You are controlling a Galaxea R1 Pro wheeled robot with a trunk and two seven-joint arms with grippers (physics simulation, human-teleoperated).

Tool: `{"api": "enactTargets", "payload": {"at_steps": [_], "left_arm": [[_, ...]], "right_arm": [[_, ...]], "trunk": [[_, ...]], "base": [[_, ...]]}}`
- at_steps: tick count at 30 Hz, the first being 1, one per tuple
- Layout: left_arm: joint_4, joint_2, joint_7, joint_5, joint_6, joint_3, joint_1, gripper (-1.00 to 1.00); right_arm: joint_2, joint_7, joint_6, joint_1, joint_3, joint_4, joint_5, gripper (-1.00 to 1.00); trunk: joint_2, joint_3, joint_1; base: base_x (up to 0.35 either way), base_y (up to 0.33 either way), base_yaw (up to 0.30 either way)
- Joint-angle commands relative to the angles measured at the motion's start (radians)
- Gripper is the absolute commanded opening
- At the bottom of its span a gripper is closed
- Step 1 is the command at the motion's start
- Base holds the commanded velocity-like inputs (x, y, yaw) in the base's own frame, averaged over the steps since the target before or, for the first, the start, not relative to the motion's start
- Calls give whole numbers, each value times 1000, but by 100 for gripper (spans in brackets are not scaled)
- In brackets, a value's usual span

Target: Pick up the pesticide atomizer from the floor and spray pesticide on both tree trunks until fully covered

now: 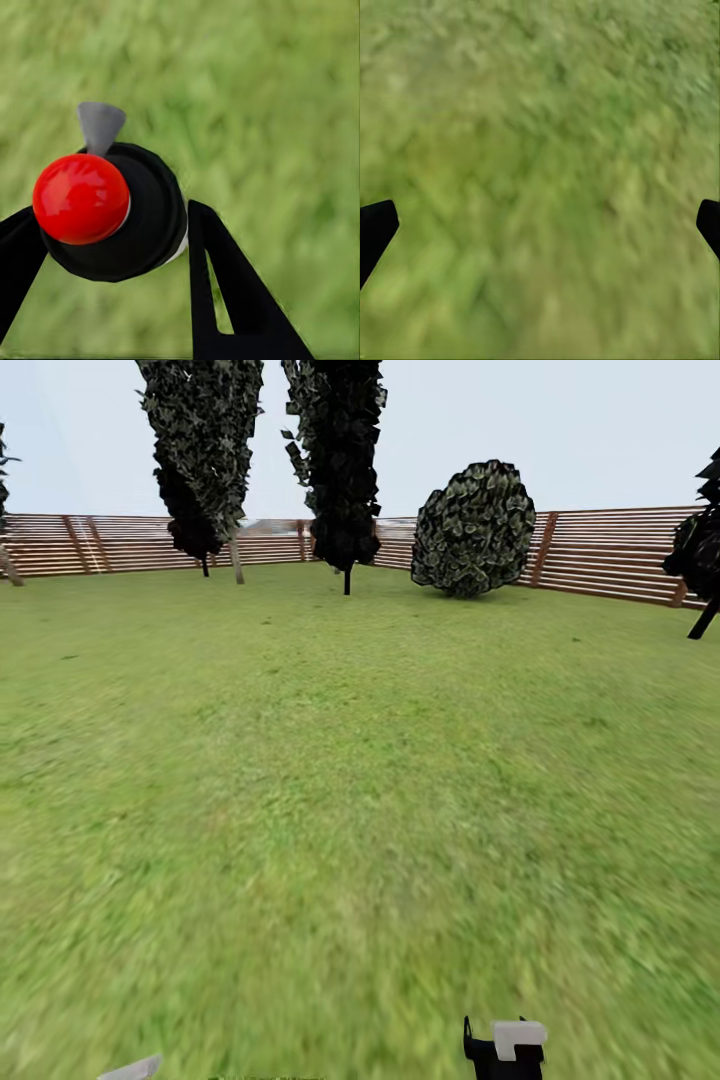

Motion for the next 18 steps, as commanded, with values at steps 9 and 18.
{"api": "enactTargets", "payload": {"at_steps": [9,18], "left_arm": [[1,0,-1,5,-4,2,-1,-100],[1,0,-1,5,-4,2,-1,-100]], "right_arm": [[0,-10,0,0,8,1,3,100],[0,-10,0,0,8,1,3,100]], "trunk": [[0,-1,0],[0,-1,0]], "base": [[0,0,279],[0,0,279]]}}
